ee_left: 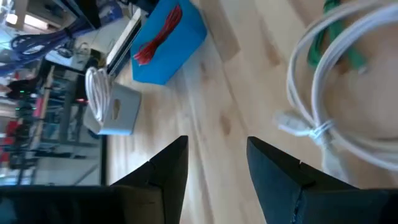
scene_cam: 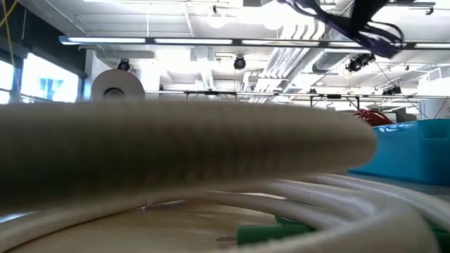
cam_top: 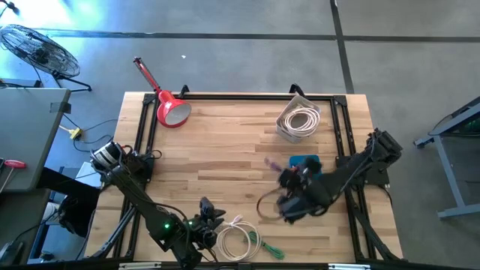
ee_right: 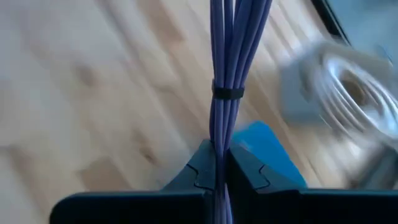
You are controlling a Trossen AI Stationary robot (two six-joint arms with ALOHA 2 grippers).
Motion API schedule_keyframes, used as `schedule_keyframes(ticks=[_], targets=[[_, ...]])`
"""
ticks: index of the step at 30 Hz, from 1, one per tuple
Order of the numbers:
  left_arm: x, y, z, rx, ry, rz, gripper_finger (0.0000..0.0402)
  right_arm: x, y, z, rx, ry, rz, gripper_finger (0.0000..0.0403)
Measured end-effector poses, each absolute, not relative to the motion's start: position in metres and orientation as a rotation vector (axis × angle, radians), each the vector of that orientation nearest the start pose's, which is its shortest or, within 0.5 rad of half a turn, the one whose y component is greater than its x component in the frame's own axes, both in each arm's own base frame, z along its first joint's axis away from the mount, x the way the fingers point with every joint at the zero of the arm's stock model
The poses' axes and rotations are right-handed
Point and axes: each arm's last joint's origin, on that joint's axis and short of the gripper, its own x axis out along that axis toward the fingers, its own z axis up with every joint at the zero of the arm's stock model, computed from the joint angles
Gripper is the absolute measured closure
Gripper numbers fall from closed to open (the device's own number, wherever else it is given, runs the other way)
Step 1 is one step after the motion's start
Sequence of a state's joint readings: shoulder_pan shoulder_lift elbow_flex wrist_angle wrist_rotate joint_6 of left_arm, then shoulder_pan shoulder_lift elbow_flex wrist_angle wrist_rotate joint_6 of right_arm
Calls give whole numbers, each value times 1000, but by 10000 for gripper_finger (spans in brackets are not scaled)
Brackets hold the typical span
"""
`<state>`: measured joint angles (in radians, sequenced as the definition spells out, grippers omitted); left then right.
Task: Pick & Place USB Port
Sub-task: Put the purple charger cable into the blue bin
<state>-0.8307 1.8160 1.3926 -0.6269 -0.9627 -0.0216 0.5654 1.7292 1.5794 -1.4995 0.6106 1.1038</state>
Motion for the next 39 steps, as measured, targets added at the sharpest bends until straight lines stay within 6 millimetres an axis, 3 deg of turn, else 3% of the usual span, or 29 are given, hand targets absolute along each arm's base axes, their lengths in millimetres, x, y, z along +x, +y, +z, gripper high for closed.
schedule_keyframes(ticks=[3,7,11,15,21,32,39], targets=[[267,-257,239,839,678,143,244,259,134,298,99,1144,-816,395],[265,-254,238,883,696,163,244,247,122,291,247,1229,-813,395],[264,-252,238,918,681,211,245,230,110,270,323,1385,-902,395],[264,-250,238,946,677,234,245,216,100,250,374,1419,-924,395],[263,-250,238,954,678,237,246,212,89,225,483,1372,-842,395],[264,-251,238,918,687,212,246,207,78,177,616,1441,-711,391],[264,-252,237,860,695,195,246,210,78,175,591,1417,-653,374]])
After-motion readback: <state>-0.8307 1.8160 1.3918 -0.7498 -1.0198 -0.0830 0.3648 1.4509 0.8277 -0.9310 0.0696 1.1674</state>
